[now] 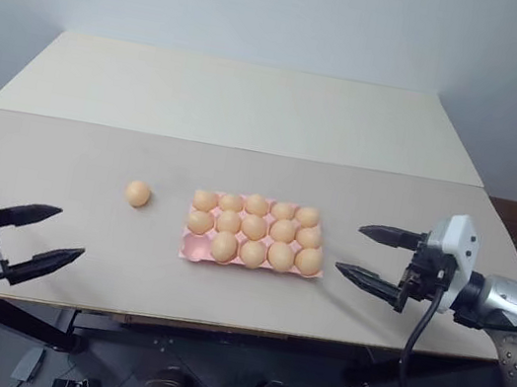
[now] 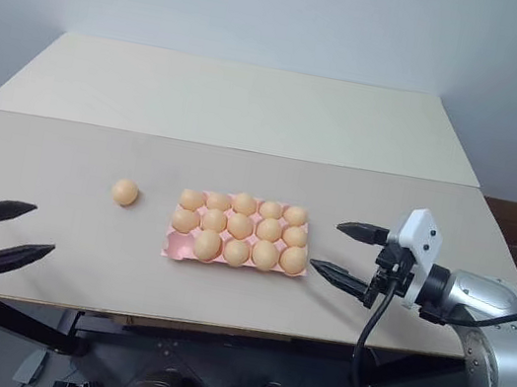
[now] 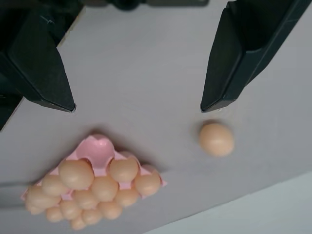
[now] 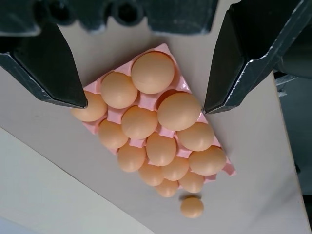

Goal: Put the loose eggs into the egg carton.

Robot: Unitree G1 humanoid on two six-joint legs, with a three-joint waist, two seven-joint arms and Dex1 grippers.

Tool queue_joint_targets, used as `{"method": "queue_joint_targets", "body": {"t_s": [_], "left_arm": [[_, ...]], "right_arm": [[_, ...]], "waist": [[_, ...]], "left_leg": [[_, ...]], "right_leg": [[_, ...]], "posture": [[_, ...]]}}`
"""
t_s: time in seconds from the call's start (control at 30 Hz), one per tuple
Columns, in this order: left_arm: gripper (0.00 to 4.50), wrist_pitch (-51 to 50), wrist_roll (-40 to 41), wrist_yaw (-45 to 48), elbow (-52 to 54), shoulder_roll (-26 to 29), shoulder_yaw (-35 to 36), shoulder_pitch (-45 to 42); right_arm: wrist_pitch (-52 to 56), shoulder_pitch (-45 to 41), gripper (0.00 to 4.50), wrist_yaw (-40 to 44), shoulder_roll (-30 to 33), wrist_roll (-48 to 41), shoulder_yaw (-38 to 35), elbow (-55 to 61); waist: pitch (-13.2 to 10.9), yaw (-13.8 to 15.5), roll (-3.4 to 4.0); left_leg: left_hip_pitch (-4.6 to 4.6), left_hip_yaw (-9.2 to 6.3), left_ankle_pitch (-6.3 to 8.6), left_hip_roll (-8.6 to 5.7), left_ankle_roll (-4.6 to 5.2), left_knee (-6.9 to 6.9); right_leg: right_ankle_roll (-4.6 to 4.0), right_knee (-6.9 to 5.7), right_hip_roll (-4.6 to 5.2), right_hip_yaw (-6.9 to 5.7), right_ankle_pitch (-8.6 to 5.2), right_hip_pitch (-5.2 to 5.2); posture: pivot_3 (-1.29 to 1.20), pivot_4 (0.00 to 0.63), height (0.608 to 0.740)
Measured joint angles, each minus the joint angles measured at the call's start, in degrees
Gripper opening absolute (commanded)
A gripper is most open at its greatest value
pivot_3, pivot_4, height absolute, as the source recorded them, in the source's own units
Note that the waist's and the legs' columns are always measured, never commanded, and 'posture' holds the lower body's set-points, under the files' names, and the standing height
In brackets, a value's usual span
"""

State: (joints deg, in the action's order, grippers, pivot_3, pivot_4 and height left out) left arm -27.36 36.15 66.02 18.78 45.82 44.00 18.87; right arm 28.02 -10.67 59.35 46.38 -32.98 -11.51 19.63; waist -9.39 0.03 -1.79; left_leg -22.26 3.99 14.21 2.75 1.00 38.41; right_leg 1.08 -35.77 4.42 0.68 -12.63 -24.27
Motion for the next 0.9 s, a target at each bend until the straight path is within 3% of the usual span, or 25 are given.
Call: {"method": "queue_joint_targets", "body": {"t_s": [0.47, 0.63, 0.9], "left_arm": [[4.47, -5.16, 6.32, -7.08, 7.67, -0.35, 1.53, 1.55], [4.47, -12.62, 6.85, -22.95, 8.77, -1.19, -1.49, -7.65], [4.47, -25.42, 6.58, -45.44, 6.33, -6.07, -12.28, -24.35]], "right_arm": [[-0.04, 1.3, 4.5, 1.6, 0.38, -0.09, -0.25, -0.27], [0.28, -0.99, 4.5, 1.23, 0.37, -0.53, -0.31, -0.65], [1.19, 0.79, 4.5, -0.38, 0.88, -2.02, -1.0, 1.1]], "waist": [[0.02, 0.11, -0.03], [0.02, 0.48, -0.03], [0.04, 0.57, -0.1]], "left_leg": [[0.05, 0.02, 0.0, 0.03, 0.0, -0.01], [0.11, -0.01, -0.01, 0.0, 0.0, 0.01], [0.03, -0.04, 0.0, -0.09, 0.0, -0.01]], "right_leg": [[0.0, -0.05, -0.07, 0.02, -0.03, -0.01], [0.15, -0.1, -0.08, 0.03, 0.06, 0.06], [0.33, -0.04, -0.06, 0.05, 0.38, 0.06]], "posture": [[0.0, 0.15, 0.74], [0.0, 0.15, 0.74], [0.0, 0.15, 0.74]]}}
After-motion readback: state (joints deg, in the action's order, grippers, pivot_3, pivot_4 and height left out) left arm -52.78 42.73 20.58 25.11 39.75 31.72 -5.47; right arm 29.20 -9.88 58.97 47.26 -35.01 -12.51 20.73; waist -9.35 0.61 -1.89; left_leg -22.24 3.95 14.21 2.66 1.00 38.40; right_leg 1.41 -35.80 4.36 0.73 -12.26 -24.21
